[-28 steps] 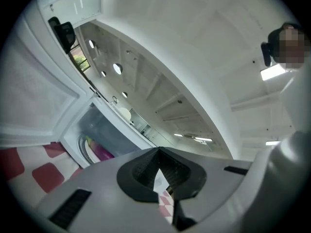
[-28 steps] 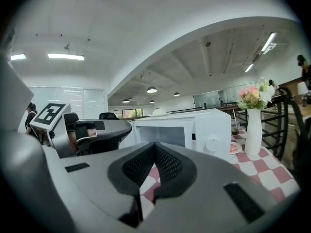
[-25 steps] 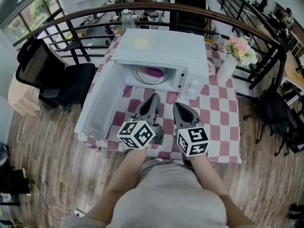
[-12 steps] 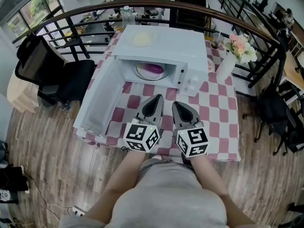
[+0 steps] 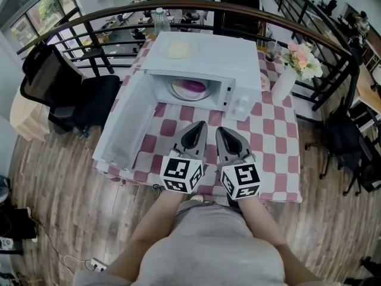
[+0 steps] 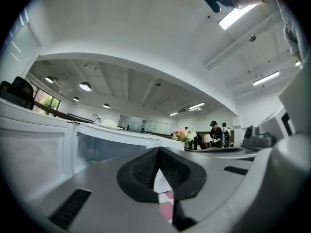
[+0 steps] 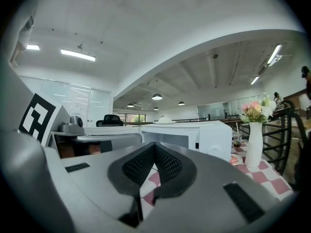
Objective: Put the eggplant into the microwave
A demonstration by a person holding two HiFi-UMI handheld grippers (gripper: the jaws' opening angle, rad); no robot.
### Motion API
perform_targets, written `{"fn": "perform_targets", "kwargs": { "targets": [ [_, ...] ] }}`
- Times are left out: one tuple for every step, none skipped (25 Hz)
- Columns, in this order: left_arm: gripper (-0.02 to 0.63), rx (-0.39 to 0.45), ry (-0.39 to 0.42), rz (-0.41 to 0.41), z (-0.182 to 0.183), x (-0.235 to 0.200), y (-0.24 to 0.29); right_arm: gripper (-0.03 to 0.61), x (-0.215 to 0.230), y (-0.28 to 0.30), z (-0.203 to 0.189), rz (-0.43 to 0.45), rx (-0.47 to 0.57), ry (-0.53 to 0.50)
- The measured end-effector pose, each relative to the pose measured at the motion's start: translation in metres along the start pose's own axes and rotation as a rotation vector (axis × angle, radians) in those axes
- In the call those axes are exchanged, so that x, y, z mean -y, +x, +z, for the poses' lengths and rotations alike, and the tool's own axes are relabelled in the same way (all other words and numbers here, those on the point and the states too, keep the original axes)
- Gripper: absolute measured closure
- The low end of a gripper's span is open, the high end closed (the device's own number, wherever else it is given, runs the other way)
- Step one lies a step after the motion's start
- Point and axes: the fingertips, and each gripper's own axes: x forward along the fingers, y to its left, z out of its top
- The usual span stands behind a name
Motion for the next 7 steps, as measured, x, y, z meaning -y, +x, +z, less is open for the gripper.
{"fn": "perform_targets", "kwargs": {
  "targets": [
    [0.611,-0.002,0.001,0.003,-0.0001,0.0001,0.0002,0.554,0.0001,-0.0001,-0.0001,0.0,0.0,0.001],
    [0.611,-0.005,0.003,0.005,-0.0006,0.0004,0.0005,0.554,0.0002,-0.0002,-0.0004,-0.001,-0.001,0.001],
    [0.611,-0.008,0.006,0.006,-0.0014,0.001,0.001,0.554,0.0002,-0.0003,-0.0008,0.0,-0.002,0.001],
    [0.611,-0.011,0.009,0.005,-0.0024,0.0018,0.0014,0.554,0.0002,-0.0005,-0.0013,0.0,-0.002,0.0],
    [0.611,-0.013,0.011,0.005,-0.0034,0.0026,0.0019,0.554,0.0003,-0.0007,-0.0018,0.001,-0.002,0.0],
    [0.611,-0.015,0.012,0.004,-0.0043,0.0034,0.0023,0.554,0.0006,-0.0008,-0.0021,0.001,-0.002,0.0],
    [0.611,-0.017,0.013,0.003,-0.0052,0.0042,0.0028,0.554,0.0009,-0.0009,-0.0025,0.001,-0.001,0.0]
  ]
}}
